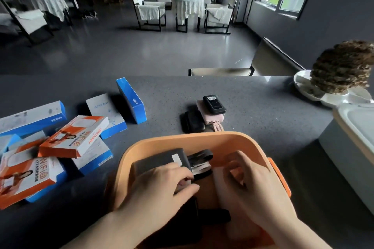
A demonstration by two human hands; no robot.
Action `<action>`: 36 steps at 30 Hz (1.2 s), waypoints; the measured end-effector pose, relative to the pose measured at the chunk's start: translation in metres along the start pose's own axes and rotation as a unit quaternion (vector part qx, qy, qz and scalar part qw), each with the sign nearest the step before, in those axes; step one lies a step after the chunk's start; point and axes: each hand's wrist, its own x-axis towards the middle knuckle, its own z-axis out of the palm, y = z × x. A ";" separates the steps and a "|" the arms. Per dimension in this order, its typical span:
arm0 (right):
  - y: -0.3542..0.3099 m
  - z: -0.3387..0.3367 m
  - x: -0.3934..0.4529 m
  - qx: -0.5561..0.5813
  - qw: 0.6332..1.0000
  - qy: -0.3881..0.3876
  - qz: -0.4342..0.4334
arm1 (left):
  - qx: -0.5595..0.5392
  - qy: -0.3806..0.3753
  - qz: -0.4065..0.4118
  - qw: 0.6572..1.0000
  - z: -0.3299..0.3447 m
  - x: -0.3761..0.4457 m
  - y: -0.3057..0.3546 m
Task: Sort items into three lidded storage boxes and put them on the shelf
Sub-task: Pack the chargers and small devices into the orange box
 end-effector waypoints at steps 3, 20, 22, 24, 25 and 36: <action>-0.007 0.002 -0.002 -0.027 1.000 0.011 0.004 | -0.020 0.069 0.000 0.997 -0.018 0.035 -0.005; 0.056 0.056 0.266 -0.015 0.990 -0.065 0.121 | 0.059 -0.189 -0.110 0.974 0.061 0.271 -0.070; 0.066 0.075 0.280 -0.039 0.987 -0.067 0.139 | 0.080 -0.212 -0.104 0.968 0.070 0.270 -0.079; 0.069 0.088 0.288 -0.052 0.986 -0.069 0.139 | 0.100 -0.224 -0.091 0.965 0.073 0.268 -0.083; 0.070 0.093 0.290 -0.058 0.987 -0.067 0.135 | 0.108 -0.229 -0.087 0.964 0.074 0.266 -0.083; 0.043 0.057 0.267 0.037 0.990 -0.036 0.131 | 0.213 -0.194 -0.145 0.947 0.067 0.260 -0.073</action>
